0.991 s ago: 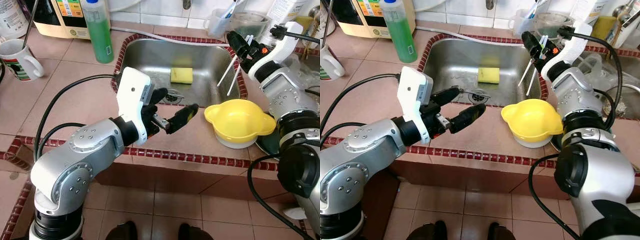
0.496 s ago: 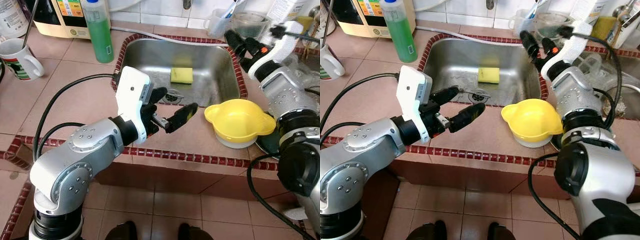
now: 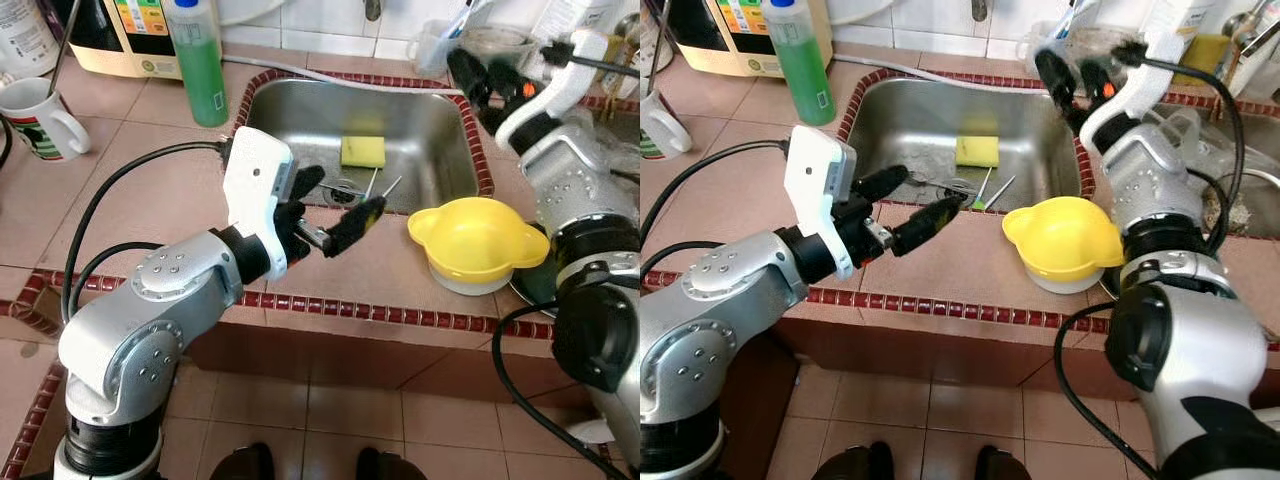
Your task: Kitchen organization
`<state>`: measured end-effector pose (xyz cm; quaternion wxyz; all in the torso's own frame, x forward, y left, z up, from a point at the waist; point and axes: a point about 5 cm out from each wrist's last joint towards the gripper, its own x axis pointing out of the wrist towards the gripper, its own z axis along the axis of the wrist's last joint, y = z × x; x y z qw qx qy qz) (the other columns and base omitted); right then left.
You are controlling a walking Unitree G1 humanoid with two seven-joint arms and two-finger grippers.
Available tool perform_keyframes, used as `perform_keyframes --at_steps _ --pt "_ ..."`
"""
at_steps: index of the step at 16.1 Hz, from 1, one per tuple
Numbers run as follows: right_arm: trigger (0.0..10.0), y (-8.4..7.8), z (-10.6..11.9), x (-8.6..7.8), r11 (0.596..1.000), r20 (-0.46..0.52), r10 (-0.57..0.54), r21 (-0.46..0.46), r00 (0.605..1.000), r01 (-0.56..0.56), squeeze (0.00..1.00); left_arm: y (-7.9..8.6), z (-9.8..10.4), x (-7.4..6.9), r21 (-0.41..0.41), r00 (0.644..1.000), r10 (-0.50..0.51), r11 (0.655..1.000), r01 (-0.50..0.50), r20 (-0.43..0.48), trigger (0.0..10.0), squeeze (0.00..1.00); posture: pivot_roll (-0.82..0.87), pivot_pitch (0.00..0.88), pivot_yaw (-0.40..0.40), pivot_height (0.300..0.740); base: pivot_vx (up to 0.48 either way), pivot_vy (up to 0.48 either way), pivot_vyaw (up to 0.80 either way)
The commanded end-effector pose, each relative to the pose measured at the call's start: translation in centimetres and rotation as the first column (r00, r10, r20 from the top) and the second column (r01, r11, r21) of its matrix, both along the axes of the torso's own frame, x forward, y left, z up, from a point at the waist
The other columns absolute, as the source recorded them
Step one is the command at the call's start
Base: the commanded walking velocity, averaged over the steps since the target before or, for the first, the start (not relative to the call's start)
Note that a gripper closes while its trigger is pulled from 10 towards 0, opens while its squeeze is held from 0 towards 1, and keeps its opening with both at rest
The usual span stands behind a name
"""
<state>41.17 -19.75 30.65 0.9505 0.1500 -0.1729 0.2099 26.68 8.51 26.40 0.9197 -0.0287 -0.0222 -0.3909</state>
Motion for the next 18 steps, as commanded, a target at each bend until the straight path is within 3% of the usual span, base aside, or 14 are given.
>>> perform_keyframes --at_steps 1,6,9,12,15,18 --pt "10.0 0.3 1.9 -0.8 0.999 0.15 -0.031 -0.036 0.988 0.037 0.0 0.9 -0.1 1.2 0.009 0.996 0.094 0.996 -0.094 0.006 10.0 0.0 0.02 0.155 -0.072 0.74 0.0 0.0 0.0" --pt "10.0 1.5 1.7 -2.2 0.991 0.244 -0.092 -0.075 0.965 0.114 0.0 1.4 -0.8 2.4 0.042 0.987 0.15 0.987 -0.153 0.052 10.0 0.0 0.01 0.071 -0.081 0.74 0.0 0.0 0.0" --pt "10.0 2.3 1.0 -3.9 0.977 0.283 -0.165 -0.086 0.945 0.196 0.0 1.8 -0.9 3.2 0.048 0.978 0.188 0.98 -0.193 0.092 10.0 0.0 0.0 0.034 -0.081 0.74 0.0 0.0 0.0" --pt "10.0 3.1 -0.9 -6.2 0.919 0.33 -0.278 -0.182 0.902 0.35 0.0 2.6 -1.8 4.1 0.045 0.965 0.24 0.968 -0.246 0.108 10.0 0.0 -0.02 0.0 -0.075 0.74 0.0 0.0 0.0" --pt "10.0 2.7 -3.0 -8.1 0.891 0.269 -0.354 -0.195 0.896 0.411 0.0 3.3 -3.1 4.7 0.041 0.959 0.267 0.961 -0.272 0.092 10.0 0.0 -0.04 0.0 -0.058 0.74 0.0 0.0 0.0" --pt "10.0 3.4 -5.2 -9.3 0.881 0.228 -0.366 -0.227 0.902 0.415 0.0 3.6 -4.2 5.0 0.077 0.957 0.273 0.957 -0.281 0.1 10.0 0.0 -0.06 0.0 -0.043 0.74 0.0 0.0 0.0"
